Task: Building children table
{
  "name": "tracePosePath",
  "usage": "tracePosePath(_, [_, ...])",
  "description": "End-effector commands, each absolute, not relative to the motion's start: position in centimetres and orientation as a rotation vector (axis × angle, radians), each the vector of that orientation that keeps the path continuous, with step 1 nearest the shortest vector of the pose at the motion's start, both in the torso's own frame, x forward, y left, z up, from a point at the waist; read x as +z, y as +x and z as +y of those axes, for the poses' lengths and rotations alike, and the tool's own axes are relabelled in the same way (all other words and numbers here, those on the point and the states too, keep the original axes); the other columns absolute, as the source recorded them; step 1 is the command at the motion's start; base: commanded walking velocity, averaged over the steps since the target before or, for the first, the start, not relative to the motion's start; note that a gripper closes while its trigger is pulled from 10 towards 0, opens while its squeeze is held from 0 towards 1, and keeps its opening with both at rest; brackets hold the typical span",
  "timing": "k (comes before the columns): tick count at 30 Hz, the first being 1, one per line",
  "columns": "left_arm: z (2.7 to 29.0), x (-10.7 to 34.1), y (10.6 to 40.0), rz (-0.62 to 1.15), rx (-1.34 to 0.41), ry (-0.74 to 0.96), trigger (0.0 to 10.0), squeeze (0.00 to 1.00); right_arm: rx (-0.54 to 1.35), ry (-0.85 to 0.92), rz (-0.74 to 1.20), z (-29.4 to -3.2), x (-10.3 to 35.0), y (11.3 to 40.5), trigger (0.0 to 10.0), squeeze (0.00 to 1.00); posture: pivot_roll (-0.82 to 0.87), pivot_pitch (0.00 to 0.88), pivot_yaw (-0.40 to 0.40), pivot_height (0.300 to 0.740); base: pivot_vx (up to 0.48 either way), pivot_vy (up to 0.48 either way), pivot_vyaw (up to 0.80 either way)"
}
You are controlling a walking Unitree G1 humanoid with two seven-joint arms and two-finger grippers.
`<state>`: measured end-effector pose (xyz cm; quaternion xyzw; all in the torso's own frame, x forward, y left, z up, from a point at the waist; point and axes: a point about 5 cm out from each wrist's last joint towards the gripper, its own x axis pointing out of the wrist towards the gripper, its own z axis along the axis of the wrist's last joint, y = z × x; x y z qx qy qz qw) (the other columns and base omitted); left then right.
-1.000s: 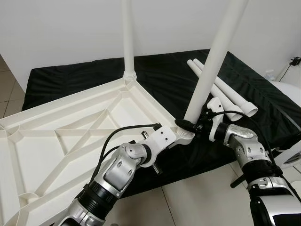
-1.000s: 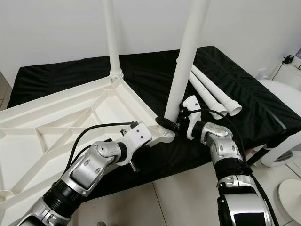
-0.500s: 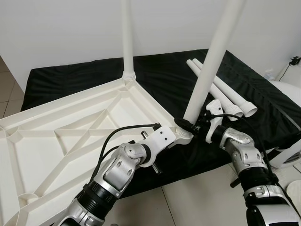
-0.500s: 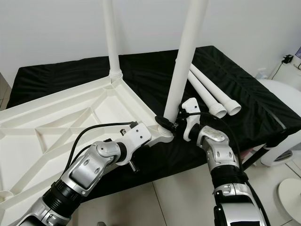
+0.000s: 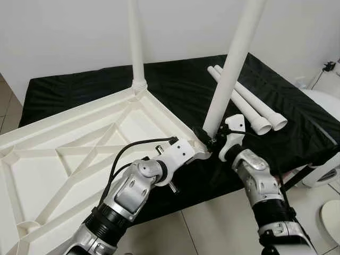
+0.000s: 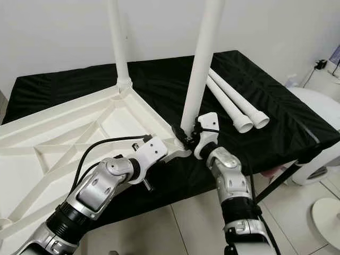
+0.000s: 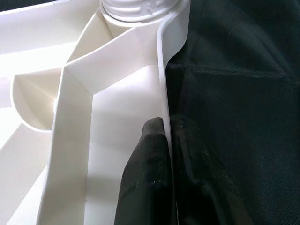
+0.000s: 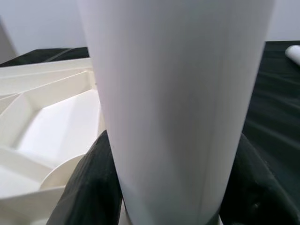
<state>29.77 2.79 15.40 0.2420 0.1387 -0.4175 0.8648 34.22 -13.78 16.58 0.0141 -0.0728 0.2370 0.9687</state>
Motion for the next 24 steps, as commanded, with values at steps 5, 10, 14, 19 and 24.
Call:
tracePosePath(5, [1.6,17.1,29.5,0.172,-0.887,0.524,10.0,0.0,0.346,0.068,-0.177,-11.9,16.8,33.6,10.0,0.0,-0.09,0.07,0.017,0.74,0.0,0.0,0.0])
tracePosePath(10, [1.6,17.0,29.4,0.17,-0.891,0.526,10.0,0.0,0.266,0.071,-0.165,-11.5,16.3,33.4,10.0,0.0,-0.09,0.069,0.016,0.74,0.0,0.0,0.0])
tracePosePath(14, [1.5,17.0,29.4,0.168,-0.894,0.526,10.0,0.0,0.149,0.063,-0.157,-11.3,16.0,33.0,10.0,0.0,-0.09,0.065,0.015,0.74,0.0,0.0,0.0])
tracePosePath(19, [1.4,17.1,29.4,0.166,-0.896,0.528,10.0,0.0,0.06,0.032,-0.15,-11.2,15.8,32.6,10.0,0.0,-0.09,0.063,0.016,0.74,0.0,0.0,0.0])
tracePosePath(24, [1.4,17.1,29.4,0.165,-0.897,0.529,10.0,0.0,-0.004,0.034,-0.145,-10.9,15.8,32.4,10.0,0.0,-0.09,0.065,0.016,0.74,0.0,0.0,0.0])
